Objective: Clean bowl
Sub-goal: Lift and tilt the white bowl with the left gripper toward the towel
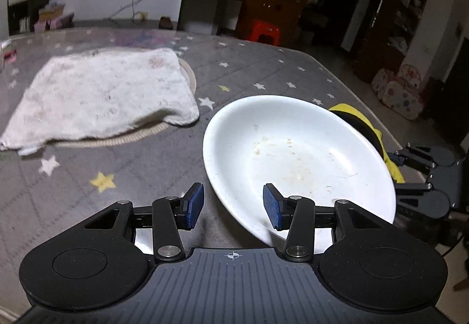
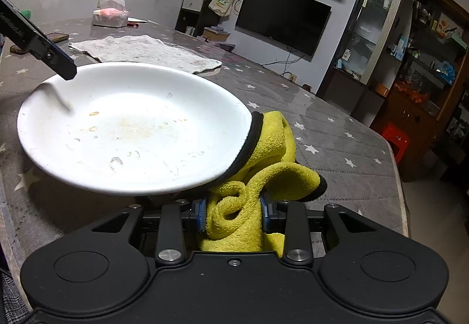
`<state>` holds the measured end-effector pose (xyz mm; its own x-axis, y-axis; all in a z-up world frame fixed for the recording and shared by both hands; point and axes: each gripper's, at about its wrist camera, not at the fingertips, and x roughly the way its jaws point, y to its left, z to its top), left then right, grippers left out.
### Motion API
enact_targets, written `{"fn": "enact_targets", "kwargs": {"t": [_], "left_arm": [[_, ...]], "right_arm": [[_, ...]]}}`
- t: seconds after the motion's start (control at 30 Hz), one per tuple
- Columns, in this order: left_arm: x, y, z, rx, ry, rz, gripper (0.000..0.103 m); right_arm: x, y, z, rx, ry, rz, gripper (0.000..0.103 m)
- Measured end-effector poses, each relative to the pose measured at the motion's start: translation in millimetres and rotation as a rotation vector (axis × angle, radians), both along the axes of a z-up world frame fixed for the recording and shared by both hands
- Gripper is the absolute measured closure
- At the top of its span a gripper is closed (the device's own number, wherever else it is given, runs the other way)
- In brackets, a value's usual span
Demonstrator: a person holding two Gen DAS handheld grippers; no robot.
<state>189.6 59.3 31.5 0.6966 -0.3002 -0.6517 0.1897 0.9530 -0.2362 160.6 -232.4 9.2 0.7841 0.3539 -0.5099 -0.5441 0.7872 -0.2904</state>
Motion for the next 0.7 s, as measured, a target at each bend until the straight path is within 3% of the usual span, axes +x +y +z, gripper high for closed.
{"fn": "enact_targets", "kwargs": {"t": [0.07,0.17,0.43,0.7], "left_arm": [[3.6,2.6,-5.4,-0.025,0.034,0.003,0.07],[10.9,3.9,-14.3,-0.066,0.063,0.0,0.079],[30.1,-6.6,-16.0,-0.021,0.049,0.015,0.082],[80.6,-35.9,-16.0,0.033,0.014,0.019,0.085]], "right_arm": [[-0.3,0.1,-0.4,0.0,-0.001,-0.001,0.068],[-1.4,-0.3,-0.2,0.003,0.0,-0.001,0.068],[-8.4,-2.6,-0.5,0.014,0.004,-0.017,0.068],[-1.2,-8.5,0.2,0.041,0.018,-0.105,0.068]]}}
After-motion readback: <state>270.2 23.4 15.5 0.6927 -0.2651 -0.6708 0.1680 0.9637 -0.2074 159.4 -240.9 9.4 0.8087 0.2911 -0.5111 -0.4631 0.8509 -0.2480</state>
